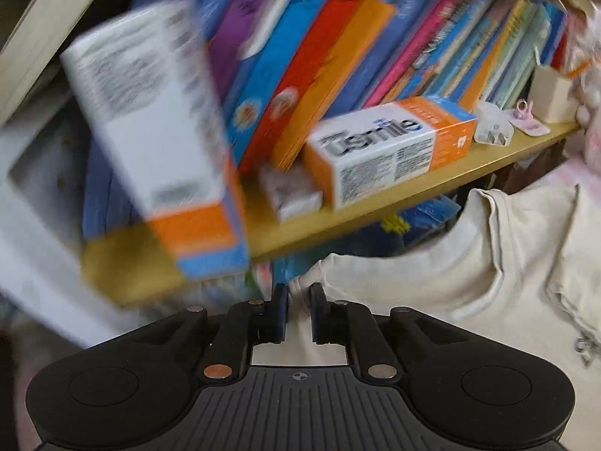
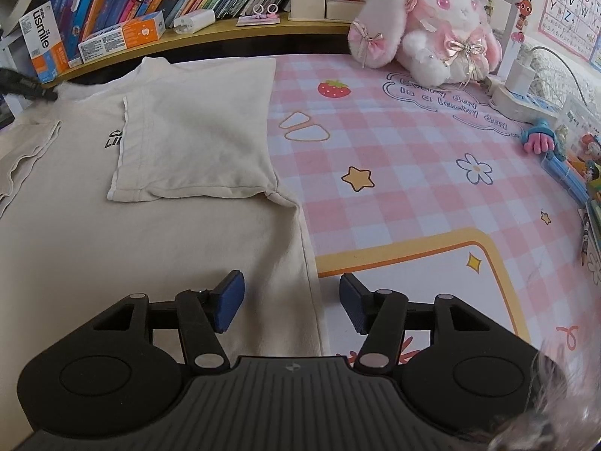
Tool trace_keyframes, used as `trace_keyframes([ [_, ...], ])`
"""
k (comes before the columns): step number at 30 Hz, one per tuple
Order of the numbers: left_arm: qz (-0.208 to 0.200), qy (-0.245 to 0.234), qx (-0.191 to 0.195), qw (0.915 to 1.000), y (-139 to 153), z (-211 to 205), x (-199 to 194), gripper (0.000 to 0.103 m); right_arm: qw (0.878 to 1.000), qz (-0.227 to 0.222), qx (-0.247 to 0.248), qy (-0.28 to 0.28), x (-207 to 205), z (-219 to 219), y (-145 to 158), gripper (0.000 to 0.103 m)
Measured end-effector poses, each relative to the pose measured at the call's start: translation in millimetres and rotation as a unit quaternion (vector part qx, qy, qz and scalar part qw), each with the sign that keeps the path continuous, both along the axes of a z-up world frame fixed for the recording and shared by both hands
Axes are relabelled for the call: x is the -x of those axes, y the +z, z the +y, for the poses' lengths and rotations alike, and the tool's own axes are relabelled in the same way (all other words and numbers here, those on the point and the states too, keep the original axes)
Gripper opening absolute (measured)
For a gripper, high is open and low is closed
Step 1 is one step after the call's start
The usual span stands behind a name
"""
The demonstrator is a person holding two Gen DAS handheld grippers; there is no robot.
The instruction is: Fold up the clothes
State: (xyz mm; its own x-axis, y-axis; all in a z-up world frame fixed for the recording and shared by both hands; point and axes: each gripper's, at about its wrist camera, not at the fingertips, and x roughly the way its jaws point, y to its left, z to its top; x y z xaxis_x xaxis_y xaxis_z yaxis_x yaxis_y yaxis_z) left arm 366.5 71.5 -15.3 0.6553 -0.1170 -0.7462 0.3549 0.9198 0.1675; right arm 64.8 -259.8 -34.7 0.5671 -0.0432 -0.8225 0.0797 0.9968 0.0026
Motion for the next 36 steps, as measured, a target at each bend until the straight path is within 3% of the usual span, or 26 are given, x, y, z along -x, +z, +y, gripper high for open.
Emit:
trace_keyframes([
  [3,-0.005,0.002,-0.043,0.9991,-13,-14,-2,0.020,1.000,0.001,0.001,0.002,0,-1,0,0.054],
  [7,-0.040,0.032,-0.043,0.9978,-1,-4,14,0.047,1.000,0.003,0.001,0.004,-1,-1,0,0.054],
  [8,-0.056,0.040,-0.034,0.9971,7,4,24,0.049,1.000,0.003,0.001,0.005,-2,-1,1,0.054],
  [10,-0.092,0.063,0.009,0.9937,24,24,55,0.064,1.000,0.004,0.001,0.007,-2,-2,1,0.054],
  [12,-0.098,0.099,0.077,0.9872,33,49,94,0.071,1.000,0.002,0.002,0.007,-2,-1,0,0.054],
  [15,-0.071,0.156,0.154,0.9732,27,74,162,0.071,1.000,0.000,0.002,0.007,-1,-1,0,0.054],
  [17,-0.050,0.179,0.161,0.9693,14,78,212,0.071,1.000,0.001,0.001,0.008,-2,-1,0,0.054],
  [20,-0.046,0.182,0.137,0.9726,-2,74,277,0.071,1.000,0.005,-0.001,0.010,-5,-2,1,0.054],
  [23,-0.049,0.179,0.071,0.9800,-11,69,321,0.071,1.000,0.002,-0.004,0.007,-5,-1,2,0.049],
  [25,-0.035,0.177,0.048,0.9824,-16,74,334,0.072,1.000,-0.001,-0.006,0.002,-8,1,2,0.044],
  [29,-0.017,0.194,0.061,0.9789,-19,94,331,0.072,1.000,-0.003,-0.007,-0.009,-20,3,2,0.042],
  [31,-0.012,0.201,0.072,0.9768,-21,99,323,0.078,1.000,-0.005,-0.005,-0.007,-27,3,2,0.042],
  [33,-0.009,0.203,0.081,0.9757,-22,99,313,0.075,1.000,-0.008,-0.005,-0.004,-32,4,1,0.041],
  [35,-0.011,0.196,0.085,0.9769,-25,96,306,0.072,1.000,-0.012,-0.007,0.000,-33,4,2,0.027],
  [36,-0.013,0.191,0.085,0.9778,-25,93,305,0.063,1.000,-0.013,-0.006,0.002,-34,4,2,0.016],
])
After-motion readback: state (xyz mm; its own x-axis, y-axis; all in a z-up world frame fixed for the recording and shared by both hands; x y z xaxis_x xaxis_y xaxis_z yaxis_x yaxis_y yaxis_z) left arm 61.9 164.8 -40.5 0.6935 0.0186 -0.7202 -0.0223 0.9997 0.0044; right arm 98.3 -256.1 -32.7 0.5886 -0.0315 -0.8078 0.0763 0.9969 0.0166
